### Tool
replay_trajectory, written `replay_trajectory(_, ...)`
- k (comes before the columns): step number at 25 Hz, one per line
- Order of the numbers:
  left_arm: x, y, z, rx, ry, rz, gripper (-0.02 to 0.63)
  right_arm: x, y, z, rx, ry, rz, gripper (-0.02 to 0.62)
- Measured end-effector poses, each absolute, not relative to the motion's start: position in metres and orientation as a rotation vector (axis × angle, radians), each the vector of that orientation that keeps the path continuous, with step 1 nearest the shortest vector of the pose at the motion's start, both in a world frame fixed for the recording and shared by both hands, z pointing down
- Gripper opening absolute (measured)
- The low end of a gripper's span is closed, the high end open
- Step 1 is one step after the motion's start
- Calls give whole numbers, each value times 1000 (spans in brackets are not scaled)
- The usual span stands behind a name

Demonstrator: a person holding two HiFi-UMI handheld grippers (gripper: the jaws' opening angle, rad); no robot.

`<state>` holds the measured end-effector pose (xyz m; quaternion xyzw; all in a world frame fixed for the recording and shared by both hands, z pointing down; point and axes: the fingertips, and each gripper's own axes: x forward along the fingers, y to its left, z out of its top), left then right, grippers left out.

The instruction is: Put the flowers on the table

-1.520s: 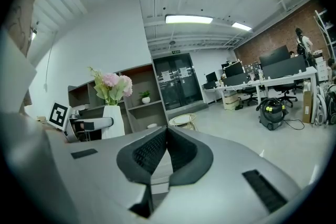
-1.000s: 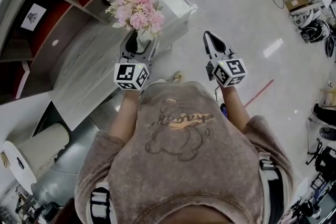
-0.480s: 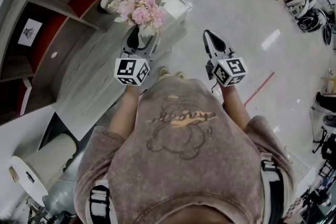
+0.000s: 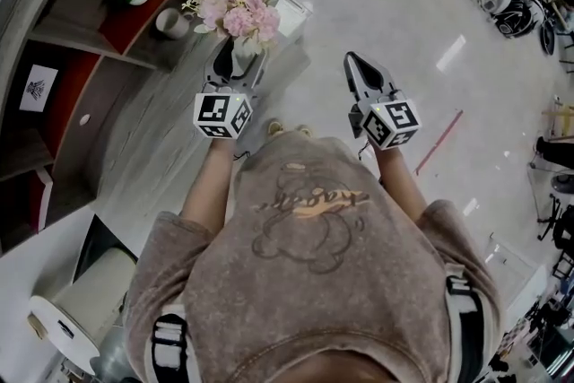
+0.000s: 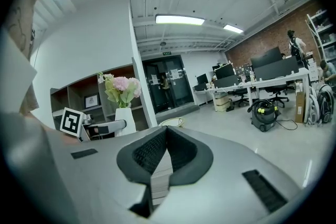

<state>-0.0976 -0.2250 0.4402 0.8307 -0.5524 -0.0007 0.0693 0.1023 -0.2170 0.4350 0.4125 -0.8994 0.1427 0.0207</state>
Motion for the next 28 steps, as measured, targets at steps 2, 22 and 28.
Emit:
replay_trajectory(2,-96,-237,441,2514,-1649,-4,316,105,-223,435,1300,-2776,446,-3)
replay_trajectory(22,-91,-310,497,2563,-1533,23,316,115,-250,461,1383,-2627,486,-3)
replay_trajectory(28,-94,-325,509,2567,-1516,36,316,105,-259,469,1359,-2615,507,-3)
